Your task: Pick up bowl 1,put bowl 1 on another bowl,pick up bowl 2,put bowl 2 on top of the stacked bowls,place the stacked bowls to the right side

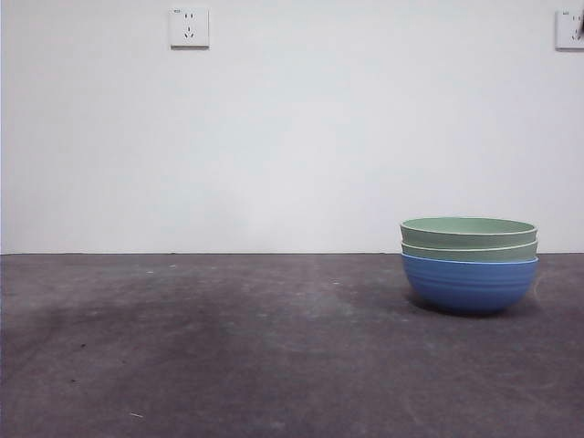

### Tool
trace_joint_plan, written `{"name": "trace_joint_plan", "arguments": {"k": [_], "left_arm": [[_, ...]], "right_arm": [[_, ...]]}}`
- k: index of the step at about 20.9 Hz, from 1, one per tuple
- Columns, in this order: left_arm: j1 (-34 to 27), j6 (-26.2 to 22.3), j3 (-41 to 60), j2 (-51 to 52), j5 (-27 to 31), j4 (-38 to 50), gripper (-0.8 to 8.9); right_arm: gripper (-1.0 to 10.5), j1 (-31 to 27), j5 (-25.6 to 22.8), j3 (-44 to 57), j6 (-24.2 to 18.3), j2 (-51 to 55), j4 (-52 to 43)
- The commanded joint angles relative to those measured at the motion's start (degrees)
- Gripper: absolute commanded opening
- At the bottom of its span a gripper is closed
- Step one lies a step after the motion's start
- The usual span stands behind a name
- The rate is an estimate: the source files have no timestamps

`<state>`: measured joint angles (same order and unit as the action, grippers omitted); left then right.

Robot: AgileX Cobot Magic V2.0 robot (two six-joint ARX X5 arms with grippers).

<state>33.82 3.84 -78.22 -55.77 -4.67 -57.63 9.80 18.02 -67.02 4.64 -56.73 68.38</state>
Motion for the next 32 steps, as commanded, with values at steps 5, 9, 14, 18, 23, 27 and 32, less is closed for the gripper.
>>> {"name": "trace_joint_plan", "arguments": {"k": [5,9,14,18,23,27,32], "left_arm": [[0.2,-1.1,0.0,0.0,-0.2,-1.8,-0.08],[0.2,-1.1,0.0,0.0,-0.1,-2.3,-0.04],[0.2,-1.0,0.0,0.0,0.1,-2.9,-0.03],[0.2,-1.0,0.0,0.0,0.1,-2.9,-0.03],[0.2,-1.1,0.0,0.0,0.2,-3.0,-0.04],[-7.5,-7.6,0.9,4.0,2.6,6.4,-0.03],[-25.7,-9.7,20.3,21.2,-3.9,34.1,-0.03]], "right_arm": [[-0.1,3.5,0.1,0.1,-1.1,10.3,6.4],[0.0,3.5,0.0,0.1,-1.0,11.4,7.1],[0.0,3.5,-0.3,0.1,-0.9,11.4,7.0],[0.0,3.5,-0.3,0.1,-0.9,11.4,7.0],[0.0,3.5,-0.3,0.1,-0.9,11.4,7.0],[0.0,3.5,-0.3,0.1,-0.9,11.4,7.0],[0.0,3.5,-0.3,0.1,-0.9,11.4,7.0]]}}
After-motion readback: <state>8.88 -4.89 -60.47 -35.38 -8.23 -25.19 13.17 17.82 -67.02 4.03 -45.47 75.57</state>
